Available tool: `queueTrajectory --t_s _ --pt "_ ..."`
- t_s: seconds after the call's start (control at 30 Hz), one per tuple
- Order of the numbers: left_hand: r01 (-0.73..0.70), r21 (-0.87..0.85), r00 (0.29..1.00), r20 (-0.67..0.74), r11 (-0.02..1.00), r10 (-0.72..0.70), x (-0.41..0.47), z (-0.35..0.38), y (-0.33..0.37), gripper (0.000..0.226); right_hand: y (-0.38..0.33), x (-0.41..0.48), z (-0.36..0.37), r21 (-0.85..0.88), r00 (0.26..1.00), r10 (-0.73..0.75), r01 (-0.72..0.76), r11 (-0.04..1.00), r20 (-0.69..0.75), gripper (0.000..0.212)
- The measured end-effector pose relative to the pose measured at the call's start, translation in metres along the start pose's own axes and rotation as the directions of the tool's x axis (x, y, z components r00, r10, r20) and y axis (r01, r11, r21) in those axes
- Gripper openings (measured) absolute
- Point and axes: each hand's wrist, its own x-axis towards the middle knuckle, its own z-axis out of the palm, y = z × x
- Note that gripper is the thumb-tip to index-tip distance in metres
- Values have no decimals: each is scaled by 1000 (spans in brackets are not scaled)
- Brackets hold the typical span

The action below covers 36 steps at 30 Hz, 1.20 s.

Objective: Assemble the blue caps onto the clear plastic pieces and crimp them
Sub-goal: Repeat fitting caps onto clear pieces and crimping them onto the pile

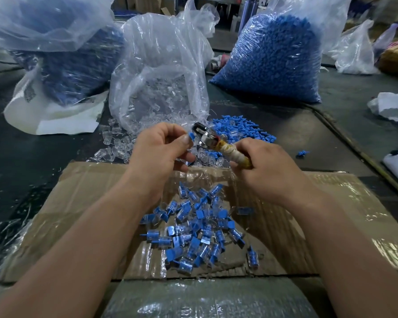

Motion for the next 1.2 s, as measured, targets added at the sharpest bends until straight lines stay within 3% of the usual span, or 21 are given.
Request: queueTrajectory --t_s 0.3,0.57,1.2 --pt "-18 35 1000 9 999 17 -1 1 0 17 -1 0 0 7 999 -11 11 1000 34 10" --pt "-30 75 999 -17 997 31 -1 2 -1 18 -2 2 4 -19 999 -24 25 1000 38 31" --pt "-58 239 989 -121 969 89 -3 7 -1 19 -9 5 7 -12 998 35 -35 999 44 28"
